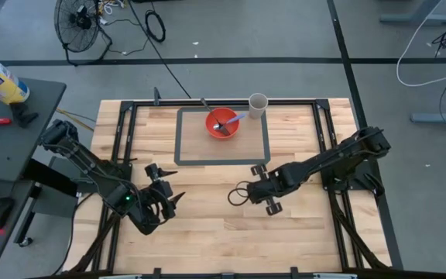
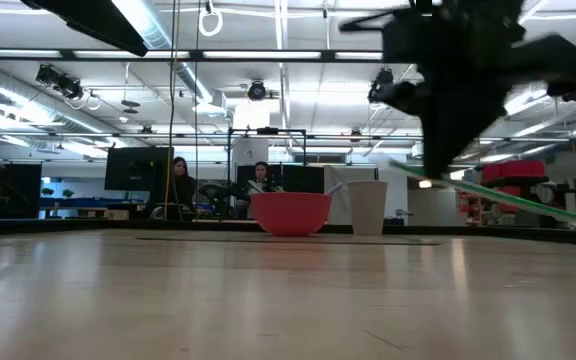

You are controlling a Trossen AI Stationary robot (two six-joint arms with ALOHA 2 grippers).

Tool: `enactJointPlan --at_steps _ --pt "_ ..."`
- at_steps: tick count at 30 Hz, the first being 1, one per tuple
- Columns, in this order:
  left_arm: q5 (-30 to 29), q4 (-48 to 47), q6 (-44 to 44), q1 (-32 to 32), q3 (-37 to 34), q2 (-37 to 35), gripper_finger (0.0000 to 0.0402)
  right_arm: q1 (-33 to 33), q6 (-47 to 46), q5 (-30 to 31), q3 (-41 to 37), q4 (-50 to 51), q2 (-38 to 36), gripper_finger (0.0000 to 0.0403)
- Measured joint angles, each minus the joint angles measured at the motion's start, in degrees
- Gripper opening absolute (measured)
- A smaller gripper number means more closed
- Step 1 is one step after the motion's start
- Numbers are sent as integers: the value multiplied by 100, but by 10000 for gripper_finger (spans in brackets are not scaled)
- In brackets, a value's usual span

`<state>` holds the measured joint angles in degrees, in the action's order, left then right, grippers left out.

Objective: Pick & Place Utensil
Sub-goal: Put the green straw into the gray cup

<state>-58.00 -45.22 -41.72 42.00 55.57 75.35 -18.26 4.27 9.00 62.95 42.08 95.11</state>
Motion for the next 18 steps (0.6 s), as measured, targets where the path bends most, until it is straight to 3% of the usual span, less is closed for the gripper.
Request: enactJointPlan --at_steps 8,13,18 --pt "75 -258 -224 4 0 0 362 569 252 863 202 -167 -926 4" --pt "71 -316 -302 4 0 0 362 1287 463 1601 202 -1323 -1654 4" --pt "103 -293 -312 0 0 0 362 2227 676 1609 205 -2687 -1956 4"
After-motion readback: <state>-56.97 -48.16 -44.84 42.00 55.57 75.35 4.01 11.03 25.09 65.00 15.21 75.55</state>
